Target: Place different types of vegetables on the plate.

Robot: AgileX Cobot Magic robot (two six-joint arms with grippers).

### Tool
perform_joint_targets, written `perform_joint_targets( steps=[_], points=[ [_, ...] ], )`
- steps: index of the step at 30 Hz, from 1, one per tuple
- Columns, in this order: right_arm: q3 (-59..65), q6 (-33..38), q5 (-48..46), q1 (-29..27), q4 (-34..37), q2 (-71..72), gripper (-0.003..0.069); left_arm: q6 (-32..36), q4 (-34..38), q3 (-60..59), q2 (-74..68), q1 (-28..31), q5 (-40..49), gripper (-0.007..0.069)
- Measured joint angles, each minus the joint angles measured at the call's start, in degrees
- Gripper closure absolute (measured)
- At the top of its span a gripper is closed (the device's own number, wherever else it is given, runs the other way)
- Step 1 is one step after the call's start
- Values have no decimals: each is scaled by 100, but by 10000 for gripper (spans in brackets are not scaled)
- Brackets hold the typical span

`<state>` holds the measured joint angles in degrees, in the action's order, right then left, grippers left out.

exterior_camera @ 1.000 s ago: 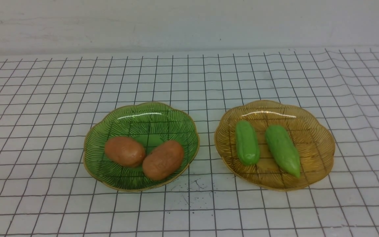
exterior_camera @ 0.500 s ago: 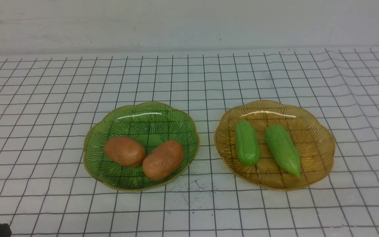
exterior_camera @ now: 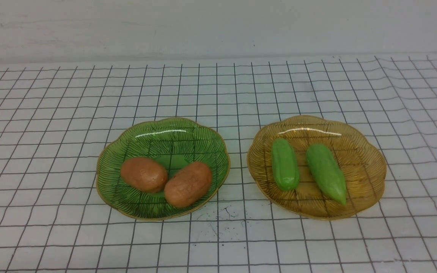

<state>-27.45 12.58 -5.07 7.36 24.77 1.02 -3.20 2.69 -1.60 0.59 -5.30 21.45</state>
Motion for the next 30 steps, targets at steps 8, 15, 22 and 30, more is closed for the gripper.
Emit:
perform_joint_targets(
  steps=[8, 15, 22, 30],
  points=[
    [0, 0, 0, 0, 0, 0, 674, 0, 75, 0, 0, 0, 0, 632],
    [0, 19, 0, 0, 0, 0, 673, 28, 0, 0, 0, 0, 0, 632],
    [0, 19, 0, 0, 0, 0, 673, 43, -28, 0, 0, 0, 0, 632],
    [0, 19, 0, 0, 0, 0, 673, 43, -46, 0, 0, 0, 11, 632]
  ],
)
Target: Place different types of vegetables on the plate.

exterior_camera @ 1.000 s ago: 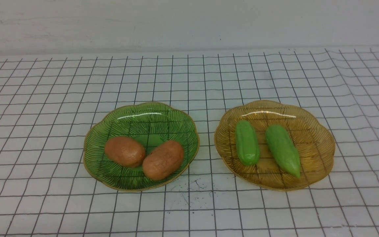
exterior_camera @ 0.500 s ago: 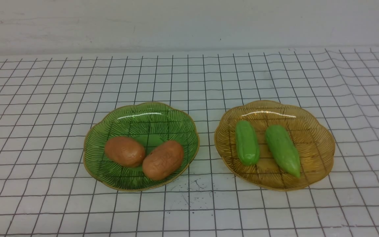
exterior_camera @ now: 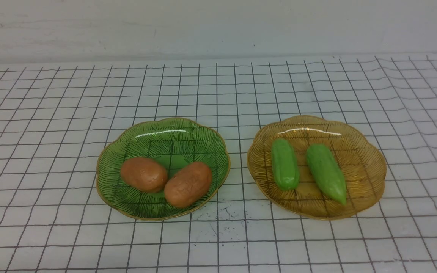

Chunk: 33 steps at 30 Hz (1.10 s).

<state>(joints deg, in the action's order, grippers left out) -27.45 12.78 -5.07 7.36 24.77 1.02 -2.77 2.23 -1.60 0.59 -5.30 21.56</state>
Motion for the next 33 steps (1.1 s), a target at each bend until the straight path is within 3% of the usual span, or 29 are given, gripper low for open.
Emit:
perform_joint_targets(
  steps=[20, 27, 33],
  points=[
    [0, 43, 0, 0, -29, 0, 673, 0, 0, 0, 0, 0, 22, 632],
    [95, 808, -391, 0, -854, 0, 673, 0, -1, 0, 0, 0, 27, 632],
    [886, 844, -621, -8, -1716, 0, 673, 0, -1, 0, 0, 0, 27, 632]
  ],
)
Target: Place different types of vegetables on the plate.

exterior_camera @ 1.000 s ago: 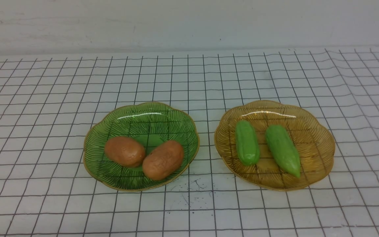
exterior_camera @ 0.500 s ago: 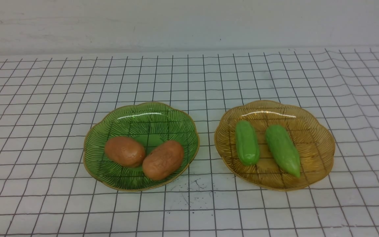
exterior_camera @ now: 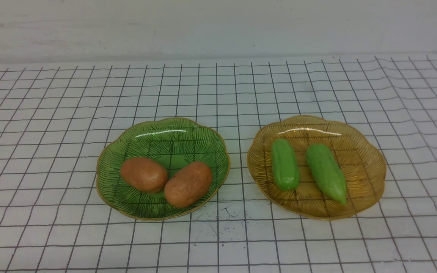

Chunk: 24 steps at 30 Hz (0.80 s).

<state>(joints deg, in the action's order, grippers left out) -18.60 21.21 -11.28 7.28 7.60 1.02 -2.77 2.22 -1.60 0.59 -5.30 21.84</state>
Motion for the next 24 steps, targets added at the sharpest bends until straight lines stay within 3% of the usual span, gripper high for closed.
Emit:
perform_joint_targets(
  steps=[7, 12, 24],
  points=[
    [1388, -1329, -355, -713, -517, 0, 673, -5, 0, 0, 0, 0, 0, 632],
    [2013, -1866, -804, -793, -969, -10, 673, -5, -6, 0, 0, 0, 5, 632],
    [2014, -2184, -908, -669, -994, -10, 673, -10, -17, 0, 0, 0, 5, 632]
  ],
)
